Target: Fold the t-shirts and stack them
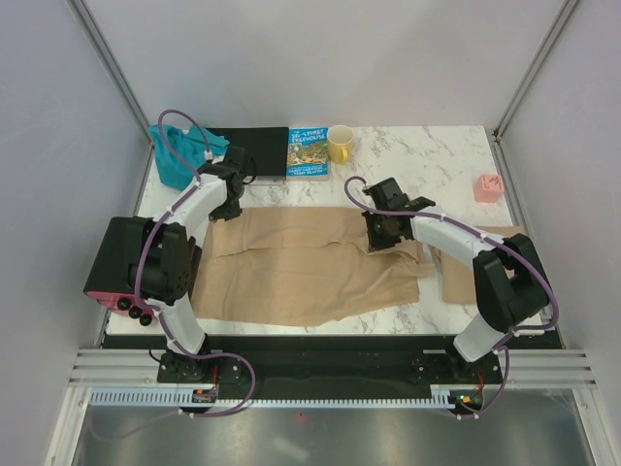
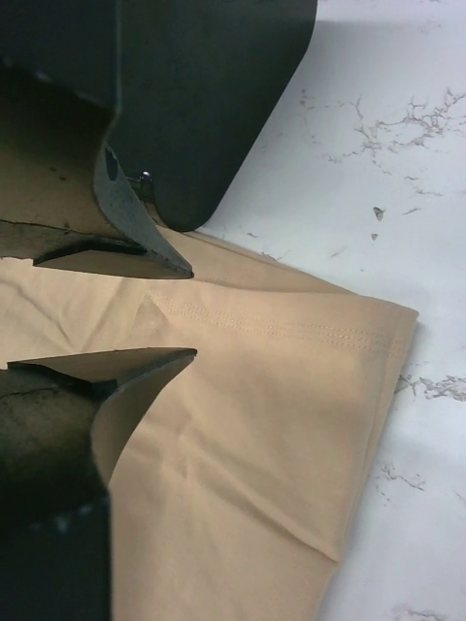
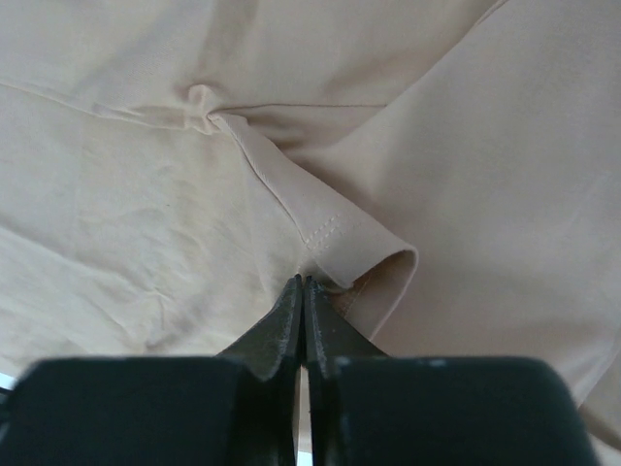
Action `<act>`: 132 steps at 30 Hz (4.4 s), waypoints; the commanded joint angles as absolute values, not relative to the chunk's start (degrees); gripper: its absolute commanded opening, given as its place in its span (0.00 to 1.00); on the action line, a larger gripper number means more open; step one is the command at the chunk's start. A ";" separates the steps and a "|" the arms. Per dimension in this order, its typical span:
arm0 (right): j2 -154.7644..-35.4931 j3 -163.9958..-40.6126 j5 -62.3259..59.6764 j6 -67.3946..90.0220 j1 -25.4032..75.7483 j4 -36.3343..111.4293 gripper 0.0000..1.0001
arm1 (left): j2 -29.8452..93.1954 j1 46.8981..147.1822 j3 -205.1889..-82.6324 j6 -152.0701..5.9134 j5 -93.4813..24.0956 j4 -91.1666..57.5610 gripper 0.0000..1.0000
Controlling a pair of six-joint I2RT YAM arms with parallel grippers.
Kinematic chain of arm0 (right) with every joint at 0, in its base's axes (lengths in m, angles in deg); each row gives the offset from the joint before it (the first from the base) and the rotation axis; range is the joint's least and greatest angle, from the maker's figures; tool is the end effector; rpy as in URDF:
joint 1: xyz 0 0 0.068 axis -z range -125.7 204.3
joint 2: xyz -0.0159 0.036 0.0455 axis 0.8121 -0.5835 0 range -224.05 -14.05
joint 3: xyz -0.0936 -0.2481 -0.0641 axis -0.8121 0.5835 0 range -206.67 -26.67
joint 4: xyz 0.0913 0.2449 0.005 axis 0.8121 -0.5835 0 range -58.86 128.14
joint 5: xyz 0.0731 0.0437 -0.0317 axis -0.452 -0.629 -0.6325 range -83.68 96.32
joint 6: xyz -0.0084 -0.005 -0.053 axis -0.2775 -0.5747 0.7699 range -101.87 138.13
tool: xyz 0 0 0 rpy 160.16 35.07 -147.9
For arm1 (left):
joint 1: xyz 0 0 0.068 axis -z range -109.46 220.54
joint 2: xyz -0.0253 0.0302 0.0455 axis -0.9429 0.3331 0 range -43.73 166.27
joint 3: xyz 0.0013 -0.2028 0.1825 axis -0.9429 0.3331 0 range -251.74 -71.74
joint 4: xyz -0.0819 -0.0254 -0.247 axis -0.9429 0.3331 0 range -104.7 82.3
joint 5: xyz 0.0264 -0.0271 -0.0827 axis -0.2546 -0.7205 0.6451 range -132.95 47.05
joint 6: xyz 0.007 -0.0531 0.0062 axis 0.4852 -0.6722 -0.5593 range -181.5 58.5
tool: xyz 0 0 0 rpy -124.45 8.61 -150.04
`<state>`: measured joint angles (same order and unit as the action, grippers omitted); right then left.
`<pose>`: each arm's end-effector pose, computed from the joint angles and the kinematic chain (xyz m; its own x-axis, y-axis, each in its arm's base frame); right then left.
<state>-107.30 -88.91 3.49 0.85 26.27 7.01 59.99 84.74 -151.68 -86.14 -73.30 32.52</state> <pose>0.2878 0.1552 0.2054 -0.8907 -0.1381 -0.4332 -0.2358 0.9549 0.1804 0.3585 -0.0722 0.2270 -0.8549 -0.1549 -0.4952 -0.3348 0.8938 0.2985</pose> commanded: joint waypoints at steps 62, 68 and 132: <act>-131.56 -100.85 30.75 -6.74 38.92 25.49 0.00 | 78.60 89.61 -159.10 -99.64 -65.28 23.26 0.02; -132.00 -102.25 30.93 -6.74 40.15 25.67 0.00 | 78.88 88.91 -160.51 -100.96 -66.77 25.11 0.02; -137.44 -123.08 29.61 -8.77 46.92 6.33 0.00 | 81.07 84.52 -167.19 -101.58 -69.41 32.67 0.02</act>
